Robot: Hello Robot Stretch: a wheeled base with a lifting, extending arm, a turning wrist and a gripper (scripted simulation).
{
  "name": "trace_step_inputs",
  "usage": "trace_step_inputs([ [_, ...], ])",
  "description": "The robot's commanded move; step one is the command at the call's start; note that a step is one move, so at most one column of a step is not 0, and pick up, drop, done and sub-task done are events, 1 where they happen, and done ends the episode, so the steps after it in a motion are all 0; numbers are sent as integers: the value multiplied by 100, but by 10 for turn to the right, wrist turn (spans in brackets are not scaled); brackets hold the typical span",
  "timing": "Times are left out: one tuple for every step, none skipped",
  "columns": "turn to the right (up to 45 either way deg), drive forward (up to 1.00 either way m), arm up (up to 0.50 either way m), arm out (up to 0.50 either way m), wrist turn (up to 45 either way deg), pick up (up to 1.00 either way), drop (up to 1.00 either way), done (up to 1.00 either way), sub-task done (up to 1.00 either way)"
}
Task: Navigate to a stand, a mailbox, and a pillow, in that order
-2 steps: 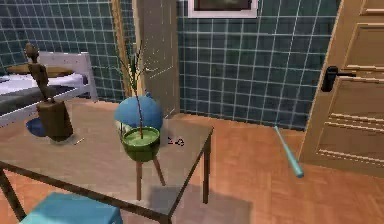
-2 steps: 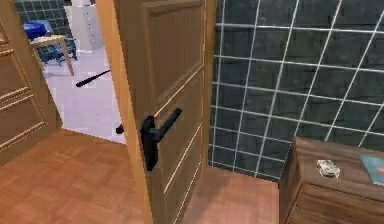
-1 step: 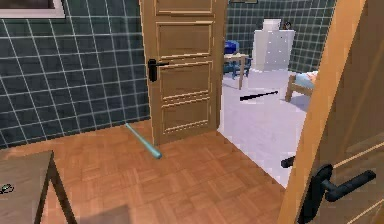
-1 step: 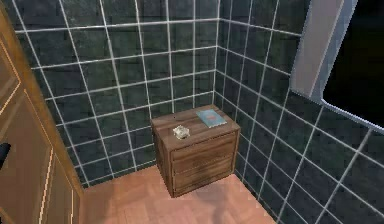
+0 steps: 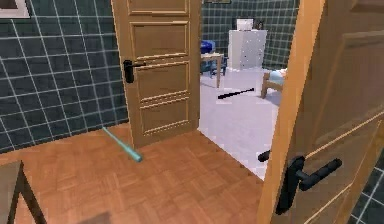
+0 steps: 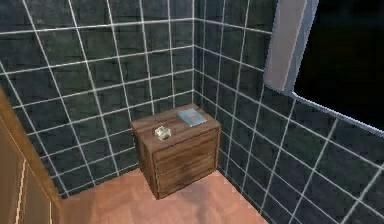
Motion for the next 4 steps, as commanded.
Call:
trace_step_inputs([
  [0,70,0,0,0,0,0,0,0],
  [390,0,0,0,0,0,0,0,0],
  [0,55,0,0,0,0,0,0,0],
  [0,75,0,0,0,0,0,0,0],
])
